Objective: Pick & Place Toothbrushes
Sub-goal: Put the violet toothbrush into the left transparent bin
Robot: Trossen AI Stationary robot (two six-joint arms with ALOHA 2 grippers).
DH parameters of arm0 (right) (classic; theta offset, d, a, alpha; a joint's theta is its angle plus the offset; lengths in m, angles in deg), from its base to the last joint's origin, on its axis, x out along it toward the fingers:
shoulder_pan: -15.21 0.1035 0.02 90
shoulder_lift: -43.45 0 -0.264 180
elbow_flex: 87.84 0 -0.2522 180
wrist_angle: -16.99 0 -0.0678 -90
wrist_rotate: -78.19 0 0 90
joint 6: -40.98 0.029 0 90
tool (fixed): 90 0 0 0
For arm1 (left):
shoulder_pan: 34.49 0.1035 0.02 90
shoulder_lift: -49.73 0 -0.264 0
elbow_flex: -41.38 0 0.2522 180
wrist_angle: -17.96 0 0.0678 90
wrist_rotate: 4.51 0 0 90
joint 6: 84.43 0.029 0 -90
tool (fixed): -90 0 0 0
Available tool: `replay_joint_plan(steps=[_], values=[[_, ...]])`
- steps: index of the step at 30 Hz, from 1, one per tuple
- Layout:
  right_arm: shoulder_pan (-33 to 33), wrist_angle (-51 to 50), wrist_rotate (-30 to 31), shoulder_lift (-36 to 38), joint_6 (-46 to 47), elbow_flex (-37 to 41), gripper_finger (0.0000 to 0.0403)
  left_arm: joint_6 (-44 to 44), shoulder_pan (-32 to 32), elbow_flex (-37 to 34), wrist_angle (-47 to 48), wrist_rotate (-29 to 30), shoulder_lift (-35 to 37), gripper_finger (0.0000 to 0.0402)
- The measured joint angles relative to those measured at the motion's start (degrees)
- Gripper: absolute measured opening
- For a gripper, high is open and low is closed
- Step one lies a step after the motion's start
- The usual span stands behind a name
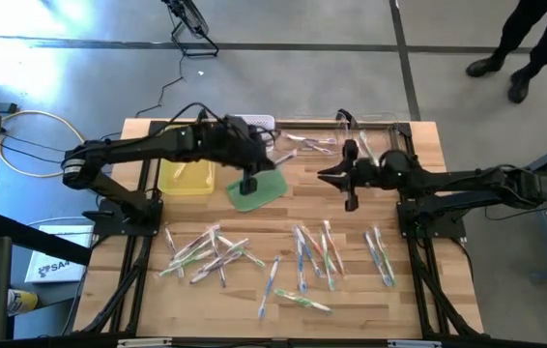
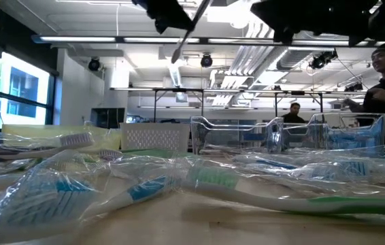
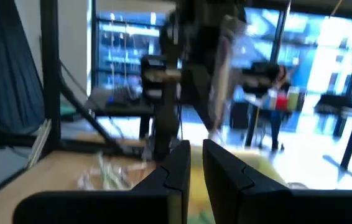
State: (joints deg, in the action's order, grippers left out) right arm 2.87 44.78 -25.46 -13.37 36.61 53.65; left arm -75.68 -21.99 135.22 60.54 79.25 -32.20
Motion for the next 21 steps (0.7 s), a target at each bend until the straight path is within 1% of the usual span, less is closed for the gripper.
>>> replay_joint_plan(steps=[3, 5, 8, 12, 14, 17, 19, 21], values=[[0.4, 2.8, 0.2, 0.0, -1.2, 0.0, 0.0043, 0.2, 1.5, 0.1, -4.2, -3.3, -0.6, 0.001], [0.5, 4.9, 1.3, -0.4, -2.1, 0.0, 0.0057, 0.9, 2.5, 0.1, -6.0, -5.8, -0.7, 0.001], [0.5, 7.0, 1.7, -1.4, -2.3, -0.1, 0.0092, 1.8, 2.7, 0.2, -9.1, -8.1, -1.3, 0.001], [0.5, 9.4, 1.6, -3.4, -1.9, -1.1, 0.0145, 2.0, 2.5, 0.2, -10.1, -8.7, -1.5, 0.001], [0.5, 9.8, 1.5, -5.0, -1.7, -2.5, 0.0163, 2.0, 2.5, 0.2, -11.0, -9.5, -1.9, 0.001], [0.5, 9.9, 1.5, -8.3, -1.6, -5.1, 0.0178, 1.9, 2.5, 0.2, -12.6, -11.1, -2.5, 0.001], [0.5, 9.9, 1.5, -10.7, -1.6, -7.1, 0.018, 2.0, 2.5, 0.3, -14.3, -11.8, -3.1, 0.001], [0.5, 9.9, 1.6, -13.0, -1.6, -8.9, 0.018, 2.1, 2.5, 0.2, -13.4, -12.7, -3.3, 0.001]])
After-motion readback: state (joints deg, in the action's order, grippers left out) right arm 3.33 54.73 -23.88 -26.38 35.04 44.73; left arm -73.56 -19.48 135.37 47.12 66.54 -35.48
